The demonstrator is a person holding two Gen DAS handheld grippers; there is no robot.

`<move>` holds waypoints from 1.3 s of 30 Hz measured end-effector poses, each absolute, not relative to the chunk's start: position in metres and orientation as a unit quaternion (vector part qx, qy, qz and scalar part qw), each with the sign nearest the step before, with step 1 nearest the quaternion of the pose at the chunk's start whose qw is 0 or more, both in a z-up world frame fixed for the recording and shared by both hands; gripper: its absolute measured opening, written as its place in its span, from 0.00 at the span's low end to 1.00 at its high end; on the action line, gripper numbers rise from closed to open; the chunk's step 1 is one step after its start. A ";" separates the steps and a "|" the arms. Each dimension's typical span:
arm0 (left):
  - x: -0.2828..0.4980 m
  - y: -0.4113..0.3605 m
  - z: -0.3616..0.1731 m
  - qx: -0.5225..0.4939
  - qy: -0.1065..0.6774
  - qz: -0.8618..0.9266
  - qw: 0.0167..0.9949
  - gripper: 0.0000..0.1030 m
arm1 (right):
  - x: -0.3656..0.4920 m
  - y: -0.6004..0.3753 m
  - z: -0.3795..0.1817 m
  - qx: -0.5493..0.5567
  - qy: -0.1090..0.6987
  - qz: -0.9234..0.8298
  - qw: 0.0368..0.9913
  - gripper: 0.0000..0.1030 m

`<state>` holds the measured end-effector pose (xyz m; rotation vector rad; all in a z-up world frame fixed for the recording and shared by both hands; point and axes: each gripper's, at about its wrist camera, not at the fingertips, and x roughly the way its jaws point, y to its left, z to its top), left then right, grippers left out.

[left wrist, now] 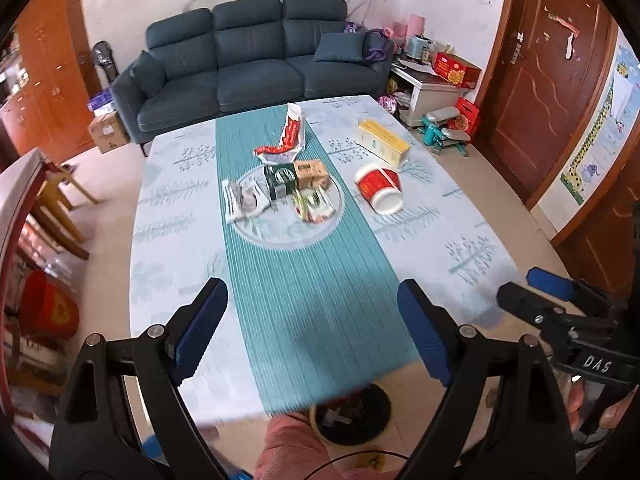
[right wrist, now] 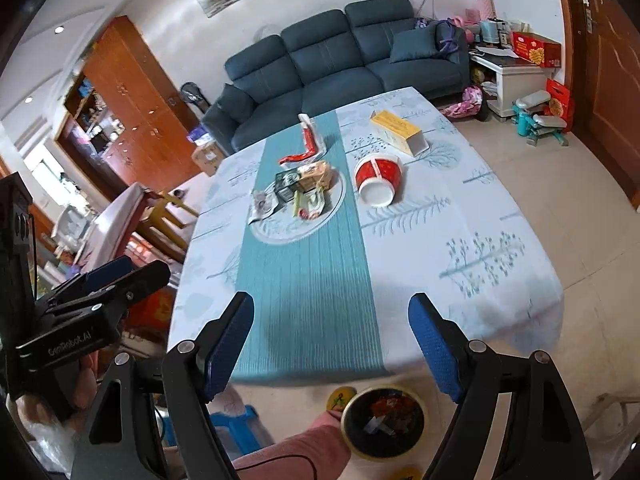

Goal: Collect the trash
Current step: 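Grasp the brown-green milk carton with the left gripper while the right gripper grasps the red paper cup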

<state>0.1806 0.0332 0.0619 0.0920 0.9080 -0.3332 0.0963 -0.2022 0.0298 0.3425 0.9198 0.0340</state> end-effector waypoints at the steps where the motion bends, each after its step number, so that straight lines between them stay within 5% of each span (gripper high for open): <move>1: 0.201 0.036 0.057 0.050 0.440 -0.166 0.881 0.82 | 0.112 -0.200 0.028 0.168 0.443 0.010 0.881 0.78; 14: 0.437 0.009 -0.018 0.157 0.483 -0.260 0.821 0.79 | 0.325 -0.216 -0.039 0.175 0.491 -0.069 0.851 0.78; 25: 0.496 -0.059 -0.105 0.224 0.539 -0.312 0.750 0.75 | 0.395 -0.268 -0.126 0.253 0.545 -0.085 0.795 0.78; 34: 0.516 -0.075 -0.134 0.228 0.572 -0.332 0.714 0.74 | 0.410 -0.282 -0.160 0.313 0.562 -0.045 0.764 0.61; 36: 0.521 -0.075 -0.140 0.225 0.584 -0.330 0.707 0.60 | 0.410 -0.278 -0.160 0.313 0.563 -0.040 0.764 0.59; 39: 0.525 -0.076 -0.150 0.216 0.603 -0.327 0.695 0.52 | 0.407 -0.270 -0.159 0.302 0.561 -0.042 0.770 0.56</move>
